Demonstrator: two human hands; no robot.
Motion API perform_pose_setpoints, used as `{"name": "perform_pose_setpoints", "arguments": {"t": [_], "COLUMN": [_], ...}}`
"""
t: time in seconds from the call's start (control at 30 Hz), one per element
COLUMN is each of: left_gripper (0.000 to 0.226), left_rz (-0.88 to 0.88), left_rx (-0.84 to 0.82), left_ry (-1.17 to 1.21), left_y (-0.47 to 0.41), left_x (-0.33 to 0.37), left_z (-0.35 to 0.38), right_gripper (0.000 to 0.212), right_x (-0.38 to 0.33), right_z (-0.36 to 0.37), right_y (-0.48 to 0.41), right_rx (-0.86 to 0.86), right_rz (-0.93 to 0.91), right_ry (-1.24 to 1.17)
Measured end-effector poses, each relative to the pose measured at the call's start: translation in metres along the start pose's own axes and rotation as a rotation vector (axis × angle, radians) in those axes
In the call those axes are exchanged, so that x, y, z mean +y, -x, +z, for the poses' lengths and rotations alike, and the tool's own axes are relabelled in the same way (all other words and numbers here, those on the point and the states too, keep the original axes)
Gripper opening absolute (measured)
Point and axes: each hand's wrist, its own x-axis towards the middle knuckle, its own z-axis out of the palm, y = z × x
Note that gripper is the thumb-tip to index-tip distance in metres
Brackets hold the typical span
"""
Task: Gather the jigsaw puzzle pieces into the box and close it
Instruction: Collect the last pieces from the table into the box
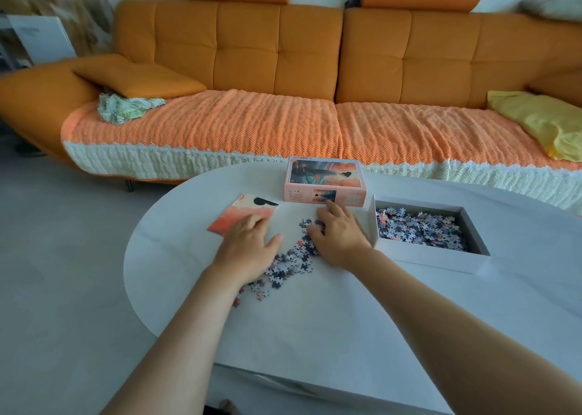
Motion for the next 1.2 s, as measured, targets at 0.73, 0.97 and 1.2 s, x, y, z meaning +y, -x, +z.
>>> {"name": "perform_pose_setpoints", "arguments": {"t": [0.73,0.97,1.2], "left_gripper": [0.098,0.092,0.084], "left_rz": [0.206,0.29,0.368], "left_rx": [-0.037,-0.076,-0.127], "left_ry": [-0.051,0.03,0.187], "left_y": [0.073,0.076,0.067], "left_x": [0.028,0.074,0.118], "left_z": [0.024,0.04,0.05], "right_gripper": [0.051,0.051,0.042], "right_x": [-0.008,0.026,0.062], "right_z": [0.008,-0.005,-0.026], "right_y": [0.061,0.096,0.129], "right_rx": [-0.085,-0.067,-0.044], "right_rz": [-0.438,-0.348,-0.331], "right_ry": [-0.13,-0.167,-0.236]}}
